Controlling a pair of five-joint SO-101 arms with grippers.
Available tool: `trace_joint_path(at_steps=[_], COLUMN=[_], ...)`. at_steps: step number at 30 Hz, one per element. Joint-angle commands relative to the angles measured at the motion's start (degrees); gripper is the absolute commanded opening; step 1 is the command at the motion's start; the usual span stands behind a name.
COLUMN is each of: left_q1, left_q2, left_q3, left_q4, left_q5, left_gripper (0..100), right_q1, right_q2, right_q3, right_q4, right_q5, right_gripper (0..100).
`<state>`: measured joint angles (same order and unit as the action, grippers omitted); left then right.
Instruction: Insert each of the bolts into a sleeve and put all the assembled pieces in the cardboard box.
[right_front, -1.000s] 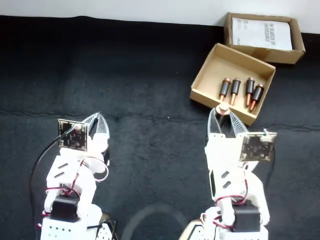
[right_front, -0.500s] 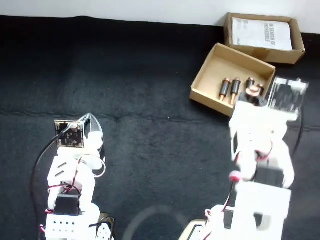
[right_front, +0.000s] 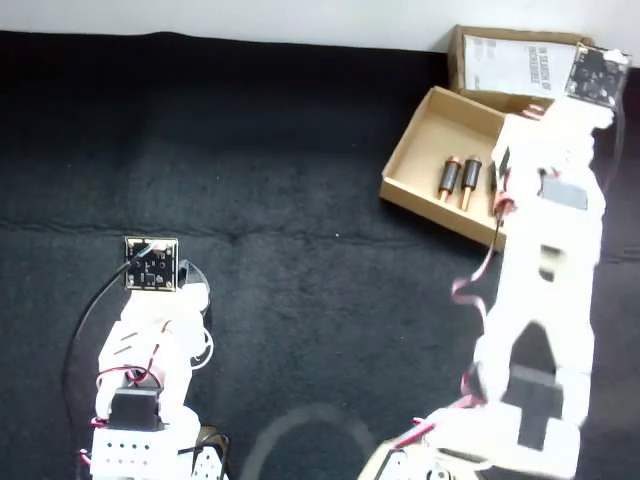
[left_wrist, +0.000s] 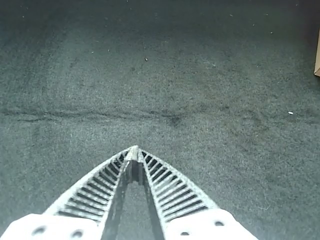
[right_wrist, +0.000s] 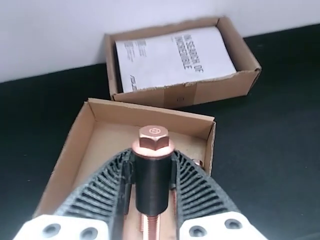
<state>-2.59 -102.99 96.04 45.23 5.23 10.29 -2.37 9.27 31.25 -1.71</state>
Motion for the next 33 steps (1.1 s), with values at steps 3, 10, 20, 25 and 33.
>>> trace_joint_path(at_steps=[3, 10, 20, 25, 33], left_q1=[-0.48, -0.66, -0.84, -0.84, -0.84], left_q2=[0.04, 9.98, 16.04, 16.31, 16.31], left_q3=[1.1, 1.54, 1.54, 1.54, 1.54], left_q4=[0.09, -6.07, -12.22, -12.84, -12.84], left_q5=[0.44, 0.44, 0.44, 0.44, 0.44], left_gripper=[1, 1, 1, 1, 1], right_q1=[1.19, 1.89, -0.4, -4.53, -9.89], right_q2=[18.59, 41.8, 68.97, 75.91, 76.18], right_q3=[-17.36, -42.86, -73.1, -79.78, -86.11], right_q4=[0.04, 11.3, 23.96, 35.03, 56.92], right_q5=[0.09, -3.16, -5.71, -0.44, 8.26], right_gripper=[0.8, 0.8, 0.8, 0.8, 0.8])
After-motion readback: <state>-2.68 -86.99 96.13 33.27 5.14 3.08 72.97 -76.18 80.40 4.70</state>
